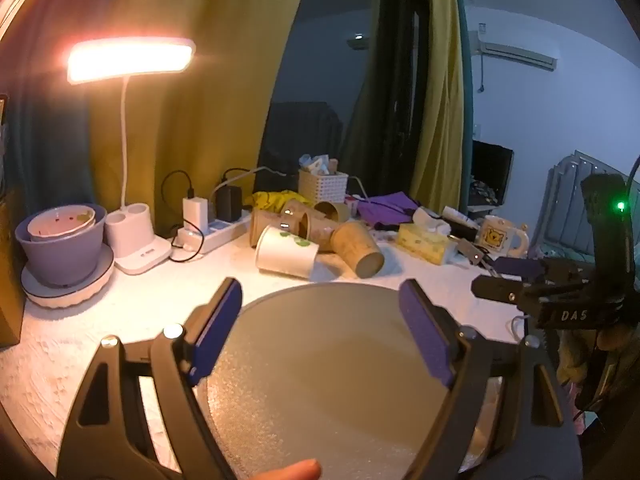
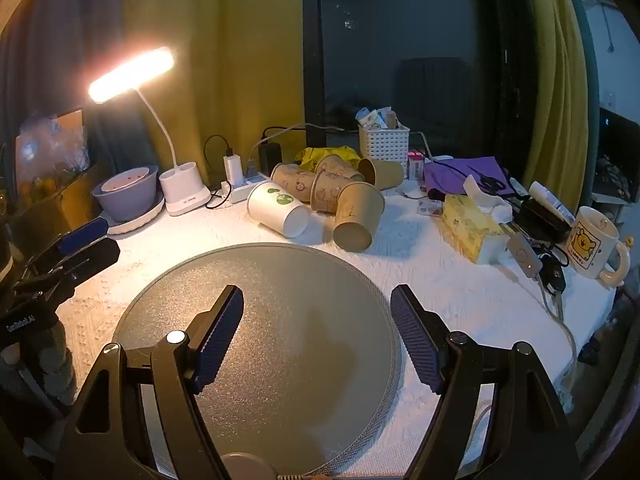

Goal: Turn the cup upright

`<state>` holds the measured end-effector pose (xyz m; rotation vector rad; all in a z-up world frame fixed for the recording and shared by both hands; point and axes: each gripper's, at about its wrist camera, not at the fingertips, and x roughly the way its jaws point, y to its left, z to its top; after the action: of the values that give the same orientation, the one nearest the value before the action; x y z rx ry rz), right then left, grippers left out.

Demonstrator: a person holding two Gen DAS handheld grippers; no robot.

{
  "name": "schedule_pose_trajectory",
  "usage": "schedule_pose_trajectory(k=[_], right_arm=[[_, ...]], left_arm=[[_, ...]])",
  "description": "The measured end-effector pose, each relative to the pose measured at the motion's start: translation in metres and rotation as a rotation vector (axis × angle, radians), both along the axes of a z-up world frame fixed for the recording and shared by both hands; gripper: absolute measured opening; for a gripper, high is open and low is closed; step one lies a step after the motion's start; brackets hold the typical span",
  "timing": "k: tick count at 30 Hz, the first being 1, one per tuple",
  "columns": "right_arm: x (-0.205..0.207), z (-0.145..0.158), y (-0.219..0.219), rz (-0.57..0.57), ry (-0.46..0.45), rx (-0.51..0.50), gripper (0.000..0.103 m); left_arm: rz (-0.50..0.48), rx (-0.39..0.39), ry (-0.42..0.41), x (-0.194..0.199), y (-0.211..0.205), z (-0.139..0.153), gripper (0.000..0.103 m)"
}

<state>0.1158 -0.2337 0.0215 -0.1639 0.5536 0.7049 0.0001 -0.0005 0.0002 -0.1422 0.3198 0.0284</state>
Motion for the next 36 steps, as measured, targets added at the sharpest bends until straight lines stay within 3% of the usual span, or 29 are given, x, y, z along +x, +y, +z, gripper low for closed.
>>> schedule_pose_trajectory(k=[36], right_arm=[[0.0018, 0.0006, 0.0011, -0.003, -0.015, -0.014, 0.079]], left_arm=[[0.002, 0.000, -0.015, 0.0007, -0.0033, -0.0010, 0.082]])
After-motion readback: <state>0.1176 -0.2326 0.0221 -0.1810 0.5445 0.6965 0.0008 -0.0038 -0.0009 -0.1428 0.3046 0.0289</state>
